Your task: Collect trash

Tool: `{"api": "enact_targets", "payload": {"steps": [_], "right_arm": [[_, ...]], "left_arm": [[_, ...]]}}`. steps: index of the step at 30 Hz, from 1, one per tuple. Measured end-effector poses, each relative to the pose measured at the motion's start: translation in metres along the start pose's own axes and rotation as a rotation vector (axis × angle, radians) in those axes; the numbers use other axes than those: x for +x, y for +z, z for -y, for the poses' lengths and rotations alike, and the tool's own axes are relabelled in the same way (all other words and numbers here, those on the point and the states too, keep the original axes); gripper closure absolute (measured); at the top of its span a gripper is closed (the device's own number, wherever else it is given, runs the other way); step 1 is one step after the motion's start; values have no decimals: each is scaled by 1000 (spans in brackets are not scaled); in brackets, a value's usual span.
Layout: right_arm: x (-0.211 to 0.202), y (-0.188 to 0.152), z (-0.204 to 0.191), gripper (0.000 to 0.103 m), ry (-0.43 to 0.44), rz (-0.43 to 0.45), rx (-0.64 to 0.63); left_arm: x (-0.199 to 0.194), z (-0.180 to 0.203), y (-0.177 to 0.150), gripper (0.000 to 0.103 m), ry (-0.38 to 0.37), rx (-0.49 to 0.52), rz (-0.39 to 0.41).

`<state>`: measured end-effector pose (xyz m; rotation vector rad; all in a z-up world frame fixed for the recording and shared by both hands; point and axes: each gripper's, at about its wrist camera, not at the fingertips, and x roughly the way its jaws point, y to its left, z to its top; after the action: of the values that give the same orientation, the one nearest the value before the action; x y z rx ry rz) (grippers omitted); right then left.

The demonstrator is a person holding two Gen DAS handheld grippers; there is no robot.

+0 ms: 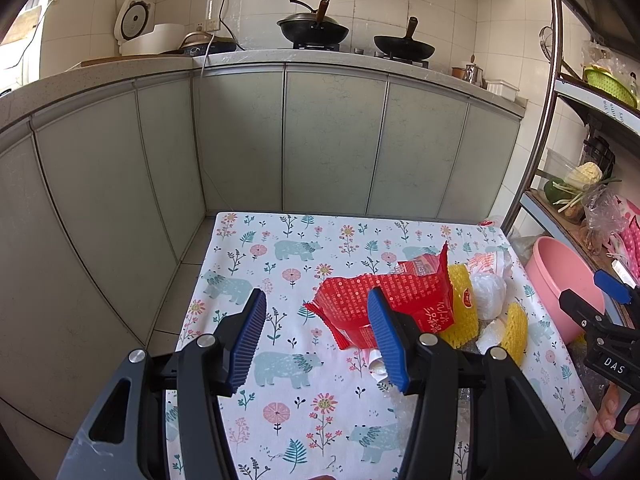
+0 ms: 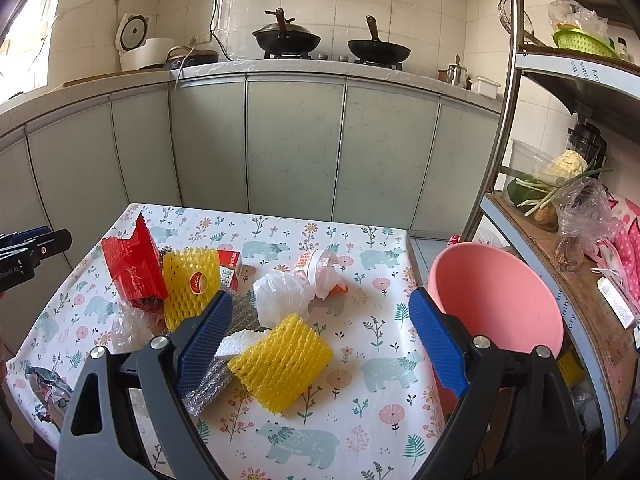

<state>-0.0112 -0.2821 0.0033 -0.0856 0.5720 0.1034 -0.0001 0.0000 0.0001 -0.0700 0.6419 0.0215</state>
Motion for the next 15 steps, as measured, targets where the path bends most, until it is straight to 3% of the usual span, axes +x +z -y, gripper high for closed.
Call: {"api": "enact_targets", "payload": {"steps": [15], "right_arm": [[-1, 0, 0, 13, 0, 0, -1]], "left_arm": [[0, 0, 0, 50, 0, 0, 1]]}}
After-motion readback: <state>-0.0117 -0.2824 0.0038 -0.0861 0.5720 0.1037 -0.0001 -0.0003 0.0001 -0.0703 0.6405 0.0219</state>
